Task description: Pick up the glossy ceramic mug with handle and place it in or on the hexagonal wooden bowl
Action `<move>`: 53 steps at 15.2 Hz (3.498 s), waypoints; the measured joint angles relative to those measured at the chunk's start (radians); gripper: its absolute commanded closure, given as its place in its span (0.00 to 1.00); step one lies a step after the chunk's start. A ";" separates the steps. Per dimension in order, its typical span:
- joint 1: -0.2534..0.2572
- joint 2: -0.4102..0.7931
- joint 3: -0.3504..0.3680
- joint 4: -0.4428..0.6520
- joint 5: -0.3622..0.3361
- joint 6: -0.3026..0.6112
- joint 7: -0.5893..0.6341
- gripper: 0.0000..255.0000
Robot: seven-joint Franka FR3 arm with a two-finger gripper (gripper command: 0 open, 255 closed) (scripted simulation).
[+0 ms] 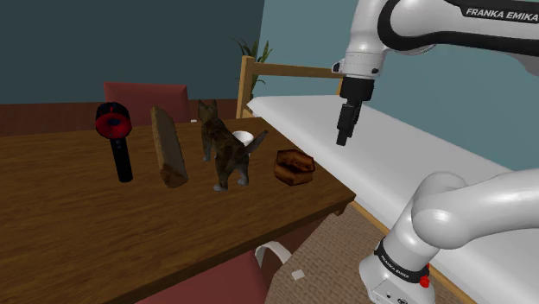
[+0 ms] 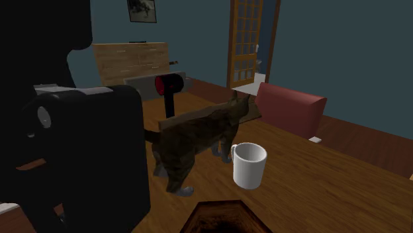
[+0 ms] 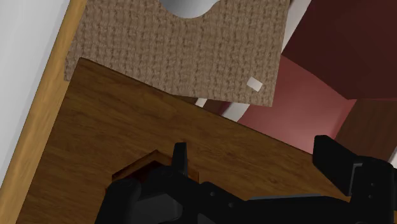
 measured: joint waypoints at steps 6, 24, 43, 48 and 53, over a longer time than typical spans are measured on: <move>-0.011 0.138 -0.006 0.023 -0.016 0.121 -0.025 0.00; -0.040 0.806 -0.023 0.429 -0.063 0.427 -0.075 0.00; -0.048 1.288 -0.035 0.870 -0.085 0.496 -0.096 0.00; -0.048 1.291 -0.035 0.863 -0.085 0.506 -0.097 0.00; -0.048 1.291 -0.035 0.863 -0.085 0.506 -0.097 1.00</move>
